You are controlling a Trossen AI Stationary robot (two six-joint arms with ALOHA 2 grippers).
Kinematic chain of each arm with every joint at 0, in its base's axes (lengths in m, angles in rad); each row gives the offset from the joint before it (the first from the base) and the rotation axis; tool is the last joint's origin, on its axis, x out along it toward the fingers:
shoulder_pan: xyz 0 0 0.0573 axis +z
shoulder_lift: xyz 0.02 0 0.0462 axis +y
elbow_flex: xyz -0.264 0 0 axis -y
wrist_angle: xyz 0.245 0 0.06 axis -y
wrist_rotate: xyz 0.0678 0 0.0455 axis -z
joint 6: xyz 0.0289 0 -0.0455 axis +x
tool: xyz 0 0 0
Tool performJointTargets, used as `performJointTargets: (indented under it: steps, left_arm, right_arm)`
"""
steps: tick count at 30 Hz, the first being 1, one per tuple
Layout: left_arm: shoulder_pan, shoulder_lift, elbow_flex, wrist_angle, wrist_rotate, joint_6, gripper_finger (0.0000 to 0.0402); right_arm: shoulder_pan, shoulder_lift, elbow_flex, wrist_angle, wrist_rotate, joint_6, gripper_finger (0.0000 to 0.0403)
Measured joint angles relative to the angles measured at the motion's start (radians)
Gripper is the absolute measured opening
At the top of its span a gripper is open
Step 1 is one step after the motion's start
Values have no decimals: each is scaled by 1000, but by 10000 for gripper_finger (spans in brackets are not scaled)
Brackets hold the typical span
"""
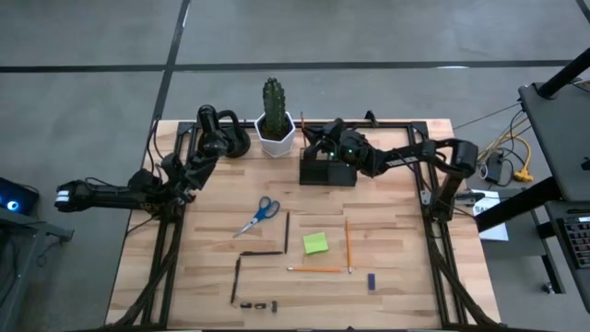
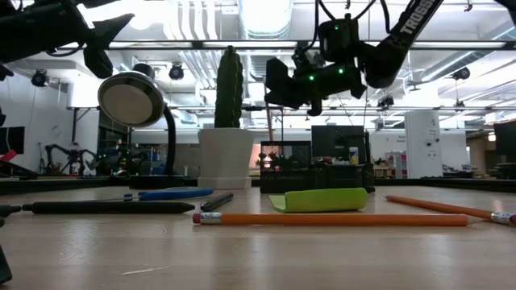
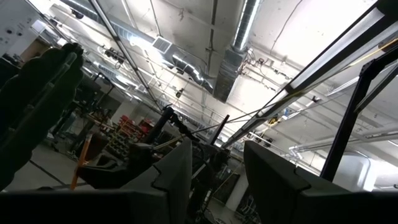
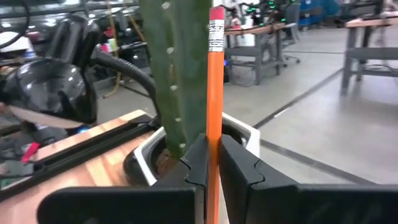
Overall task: Pick and place office supplies into organizer
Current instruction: Put the top pencil into the left section of the desk organizer
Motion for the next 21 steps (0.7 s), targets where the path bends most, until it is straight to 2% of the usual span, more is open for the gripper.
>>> performJointTargets:
  steps: [3, 10, 14, 21]
  left_arm:
    - [0, -1, 0, 0, 0, 0, 130]
    - [0, 0, 0, 0, 0, -1, 130]
    - [0, 0, 0, 0, 0, -1, 130]
    - [0, -1, 0, 0, 0, 0, 130]
  right_arm:
    - [-9, 18, 0, 16, -49, 3, 13]
    - [-14, 22, 0, 19, -65, -29, 13]
    - [-28, 27, 1, 21, -160, -31, 13]
    - [-47, 56, 1, 24, -227, -45, 13]
